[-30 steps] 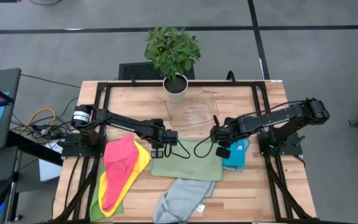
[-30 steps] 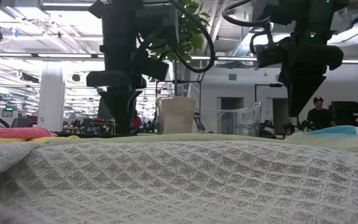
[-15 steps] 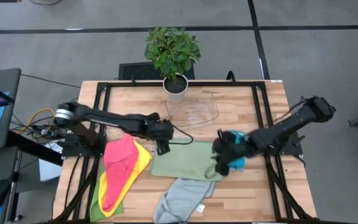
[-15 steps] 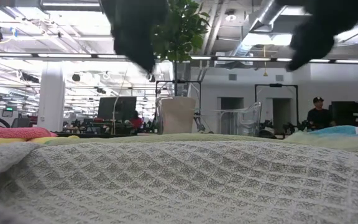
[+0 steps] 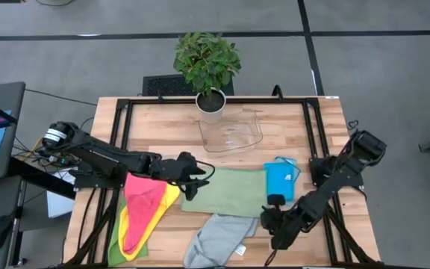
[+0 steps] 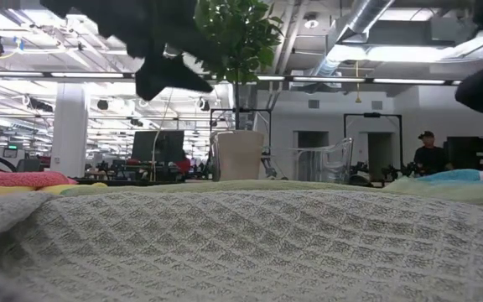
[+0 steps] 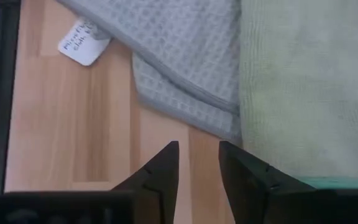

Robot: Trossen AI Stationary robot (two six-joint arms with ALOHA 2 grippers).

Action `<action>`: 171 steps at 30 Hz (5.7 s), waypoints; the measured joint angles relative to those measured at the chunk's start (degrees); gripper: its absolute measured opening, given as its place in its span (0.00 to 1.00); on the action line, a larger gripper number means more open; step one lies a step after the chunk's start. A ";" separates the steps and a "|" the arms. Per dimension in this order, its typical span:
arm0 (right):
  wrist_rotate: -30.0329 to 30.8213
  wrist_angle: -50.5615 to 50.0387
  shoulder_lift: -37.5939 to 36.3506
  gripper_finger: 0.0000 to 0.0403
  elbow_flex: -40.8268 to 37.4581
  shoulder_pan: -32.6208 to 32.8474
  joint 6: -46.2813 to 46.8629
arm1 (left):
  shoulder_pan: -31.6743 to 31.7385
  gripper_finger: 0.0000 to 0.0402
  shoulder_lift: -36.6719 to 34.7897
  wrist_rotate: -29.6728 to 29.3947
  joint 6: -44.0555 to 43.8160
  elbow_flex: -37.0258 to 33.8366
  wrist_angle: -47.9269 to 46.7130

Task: Fold microfiber towels
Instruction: Fold the light green microfiber cloth

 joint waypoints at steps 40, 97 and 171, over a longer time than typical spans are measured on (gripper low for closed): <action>1.75 -4.86 0.57 0.51 -2.07 -2.24 3.04 | -5.38 0.53 18.54 -2.09 -12.62 -2.04 21.87; 3.12 -13.67 9.49 0.07 21.05 -12.57 -24.21 | -4.26 0.53 15.72 10.94 -18.92 -2.02 20.95; -4.31 8.54 13.09 0.45 20.96 -21.72 -22.97 | -8.58 0.53 -1.53 10.13 -21.23 -2.02 -0.56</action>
